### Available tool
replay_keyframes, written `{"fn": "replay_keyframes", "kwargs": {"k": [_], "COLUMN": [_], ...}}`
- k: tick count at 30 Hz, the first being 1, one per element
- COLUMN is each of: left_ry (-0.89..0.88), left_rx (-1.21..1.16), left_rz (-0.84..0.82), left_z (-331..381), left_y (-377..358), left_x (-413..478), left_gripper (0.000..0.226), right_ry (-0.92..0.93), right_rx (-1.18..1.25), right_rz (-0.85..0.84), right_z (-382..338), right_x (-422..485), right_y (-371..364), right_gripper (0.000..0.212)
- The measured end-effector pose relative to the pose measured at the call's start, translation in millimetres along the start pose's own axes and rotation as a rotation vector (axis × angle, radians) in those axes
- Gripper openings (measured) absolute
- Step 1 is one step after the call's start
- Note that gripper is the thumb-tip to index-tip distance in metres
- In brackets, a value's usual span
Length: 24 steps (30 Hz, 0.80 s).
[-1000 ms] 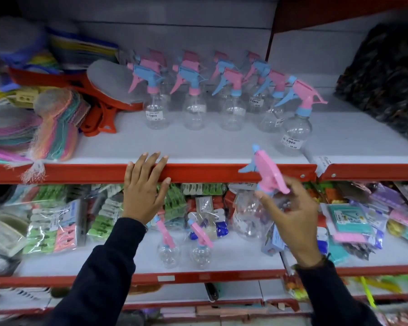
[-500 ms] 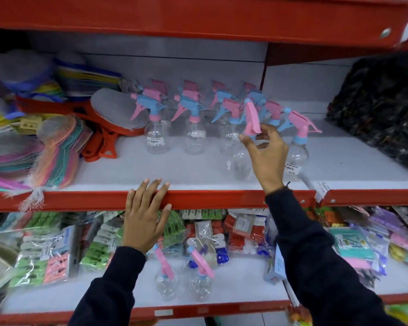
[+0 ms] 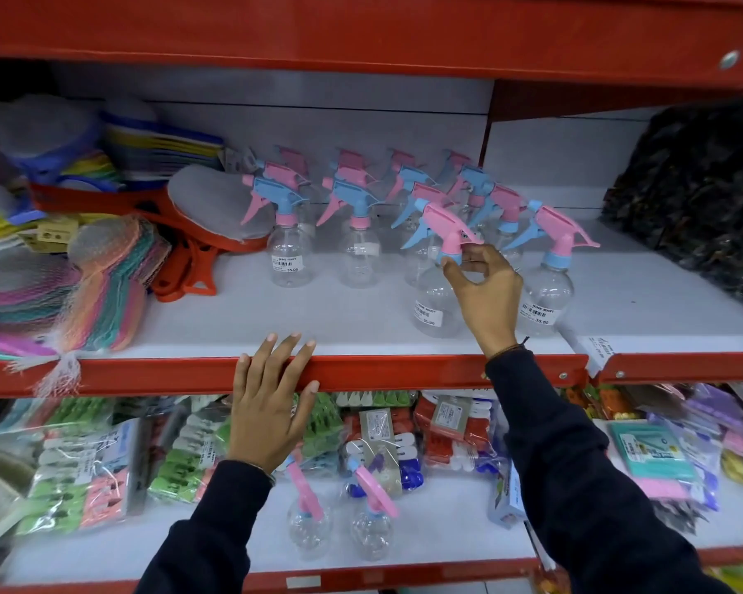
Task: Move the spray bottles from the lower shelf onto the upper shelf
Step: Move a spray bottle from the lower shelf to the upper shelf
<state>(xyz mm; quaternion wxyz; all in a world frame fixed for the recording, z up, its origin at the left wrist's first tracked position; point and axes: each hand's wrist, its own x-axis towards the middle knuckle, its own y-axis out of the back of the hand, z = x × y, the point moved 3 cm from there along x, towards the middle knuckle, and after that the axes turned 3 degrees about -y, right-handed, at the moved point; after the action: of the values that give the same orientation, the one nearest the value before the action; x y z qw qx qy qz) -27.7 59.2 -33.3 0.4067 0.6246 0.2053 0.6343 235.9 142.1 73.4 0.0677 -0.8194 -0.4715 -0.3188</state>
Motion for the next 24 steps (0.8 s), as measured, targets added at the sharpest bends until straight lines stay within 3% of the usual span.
{"fn": "replay_keyframes", "kwargs": {"k": [9,16,20,24], "left_ry": [-0.011,0.055,0.053,0.025], "left_rx": [0.014,0.013,0.054,0.047], "left_rz": [-0.027,0.028,0.049,0.066], "left_z": [-1,-28,-47,-49], "left_y": [4,16,21,18], "left_x": [-2,-7,-9,-9], "left_gripper": [0.048,0.050,0.050,0.049], "right_ry": [-0.048,0.017,-0.106,-0.245], "right_rx": [0.051,0.058,-0.049,-0.287], "right_rz": [-0.044,-0.028,-0.203,-0.511], "right_z": [-2,-8,37,81], "right_x": [-15,-136,-210,-249], "right_y": [9,27,8,-11], "right_gripper": [0.029,0.020,0.023,0.041]}}
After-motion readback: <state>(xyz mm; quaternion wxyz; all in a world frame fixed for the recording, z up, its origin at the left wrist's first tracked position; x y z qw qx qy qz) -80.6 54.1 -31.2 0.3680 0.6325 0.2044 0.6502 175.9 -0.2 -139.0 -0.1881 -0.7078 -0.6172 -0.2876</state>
